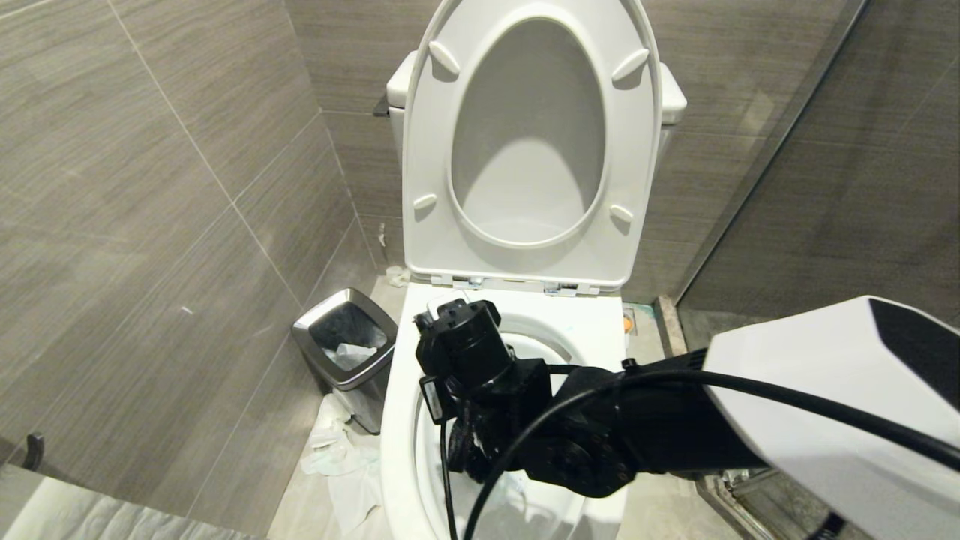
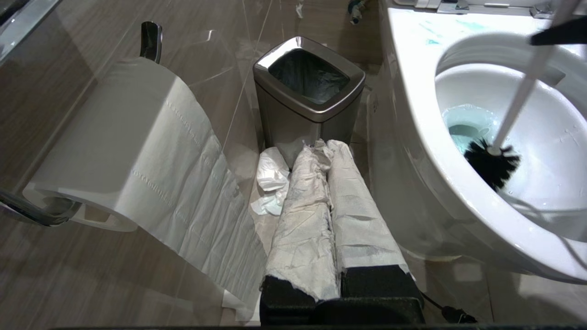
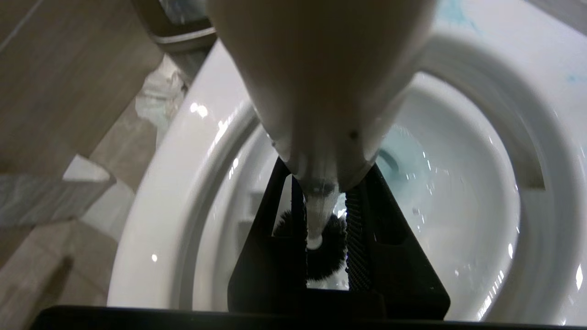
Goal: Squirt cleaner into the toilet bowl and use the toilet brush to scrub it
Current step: Scrub the toilet bowl
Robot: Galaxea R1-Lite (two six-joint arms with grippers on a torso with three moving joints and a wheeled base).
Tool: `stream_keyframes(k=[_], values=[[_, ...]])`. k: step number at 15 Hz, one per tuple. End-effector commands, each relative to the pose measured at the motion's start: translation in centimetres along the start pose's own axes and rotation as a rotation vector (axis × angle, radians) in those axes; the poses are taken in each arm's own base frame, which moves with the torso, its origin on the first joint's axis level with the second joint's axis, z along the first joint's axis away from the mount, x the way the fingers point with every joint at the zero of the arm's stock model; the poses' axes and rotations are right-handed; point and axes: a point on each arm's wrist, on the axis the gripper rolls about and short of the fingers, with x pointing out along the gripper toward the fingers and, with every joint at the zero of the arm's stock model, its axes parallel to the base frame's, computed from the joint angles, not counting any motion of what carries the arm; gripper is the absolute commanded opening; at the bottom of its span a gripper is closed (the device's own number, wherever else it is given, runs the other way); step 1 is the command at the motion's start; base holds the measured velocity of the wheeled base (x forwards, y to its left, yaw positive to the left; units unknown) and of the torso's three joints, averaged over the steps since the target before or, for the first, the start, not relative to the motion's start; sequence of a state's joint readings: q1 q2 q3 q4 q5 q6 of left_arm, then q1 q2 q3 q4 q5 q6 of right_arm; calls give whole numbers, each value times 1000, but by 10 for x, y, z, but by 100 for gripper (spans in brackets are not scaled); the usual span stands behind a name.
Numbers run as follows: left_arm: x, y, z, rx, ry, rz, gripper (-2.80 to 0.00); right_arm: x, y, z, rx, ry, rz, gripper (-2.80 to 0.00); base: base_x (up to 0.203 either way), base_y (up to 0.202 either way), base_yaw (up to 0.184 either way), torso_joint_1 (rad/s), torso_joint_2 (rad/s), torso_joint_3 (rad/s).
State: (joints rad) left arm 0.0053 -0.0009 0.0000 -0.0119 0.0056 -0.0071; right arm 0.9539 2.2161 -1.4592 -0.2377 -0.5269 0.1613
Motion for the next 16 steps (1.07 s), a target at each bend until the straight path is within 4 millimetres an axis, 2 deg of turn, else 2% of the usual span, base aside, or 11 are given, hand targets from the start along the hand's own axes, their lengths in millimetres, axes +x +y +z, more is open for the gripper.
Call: stream_keyframes(k=[1, 4, 7, 9, 13, 16], values=[[1, 0, -2, -1, 7, 1, -280, -46, -20, 11, 13, -20, 13, -280, 0, 0, 0, 0, 0, 0], [1, 0, -2, -1, 8, 1, -280, -80, -53, -2, 28, 19, -14, -280, 0, 0, 0, 0, 0, 0], [1, 0, -2, -1, 7, 1, -280, -81, -88, 1, 66, 22, -92, -280, 0, 0, 0, 0, 0, 0], [1, 0, -2, -1, 7, 1, -280, -76, -100, 12, 69, -4, -123, -280, 0, 0, 0, 0, 0, 0], [1, 0, -2, -1, 7, 1, -280, -66, -99, 40, 80, -79, -126, -280, 0, 0, 0, 0, 0, 0], [1, 0, -2, -1, 7, 1, -280, -44, -90, 49, 58, -98, -128, -280, 0, 0, 0, 0, 0, 0]])
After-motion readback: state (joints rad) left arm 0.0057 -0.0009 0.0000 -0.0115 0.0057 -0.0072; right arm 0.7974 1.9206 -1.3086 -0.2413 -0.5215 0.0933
